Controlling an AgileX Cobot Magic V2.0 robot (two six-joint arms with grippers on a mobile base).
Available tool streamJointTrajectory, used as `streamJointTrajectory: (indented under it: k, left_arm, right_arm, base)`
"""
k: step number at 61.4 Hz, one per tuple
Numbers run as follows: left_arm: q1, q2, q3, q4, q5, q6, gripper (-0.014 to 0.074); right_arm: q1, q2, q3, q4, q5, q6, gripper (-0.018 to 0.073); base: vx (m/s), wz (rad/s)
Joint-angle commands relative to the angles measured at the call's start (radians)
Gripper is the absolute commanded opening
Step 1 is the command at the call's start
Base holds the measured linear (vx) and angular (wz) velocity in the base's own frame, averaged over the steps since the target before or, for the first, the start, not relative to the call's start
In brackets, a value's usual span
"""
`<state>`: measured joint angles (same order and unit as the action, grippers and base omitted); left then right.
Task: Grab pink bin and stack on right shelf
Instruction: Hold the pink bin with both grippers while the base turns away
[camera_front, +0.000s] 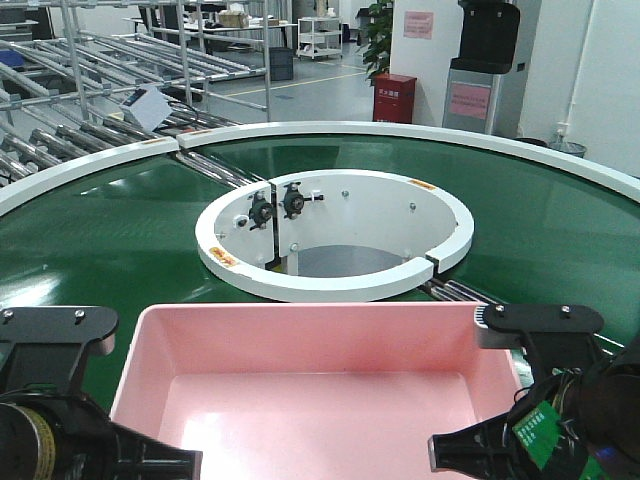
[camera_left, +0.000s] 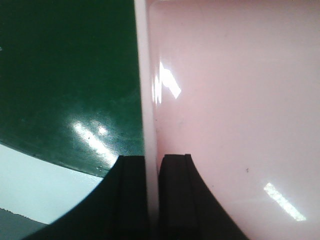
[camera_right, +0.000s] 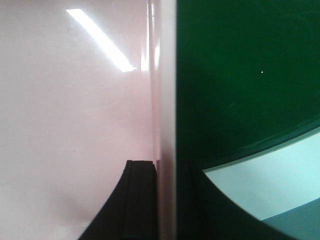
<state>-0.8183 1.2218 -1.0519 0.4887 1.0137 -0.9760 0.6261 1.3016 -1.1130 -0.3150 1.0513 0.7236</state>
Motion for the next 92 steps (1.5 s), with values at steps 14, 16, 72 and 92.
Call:
streamJointTrajectory:
  k: [14, 16, 72, 92]
  left_arm:
    - [-0.010, -0.030, -0.029, 0.044, -0.061, -0.007, 0.0074]
    - [-0.010, -0.030, -0.029, 0.044, -0.061, -0.007, 0.0074]
    - [-0.010, -0.030, -0.029, 0.044, -0.061, -0.007, 0.0074]
    - [-0.010, -0.030, -0.029, 0.044, -0.061, -0.007, 0.0074]
  right_arm:
    - [0.002, -0.031, -0.030, -0.046, -0.040, -0.001, 0.0074]
    - [0.002, -0.031, -0.030, -0.046, -0.040, -0.001, 0.0074]
    - [0.002, -0.031, -0.030, -0.046, -0.040, -0.008, 0.0074]
    - [0.002, -0.031, -0.030, -0.046, -0.040, -0.008, 0.0074]
  base:
    - [-0.01, -0.04]
    - [-0.03, -0.13]
    - [-0.11, -0.43]
    - [-0.14, -0.58]
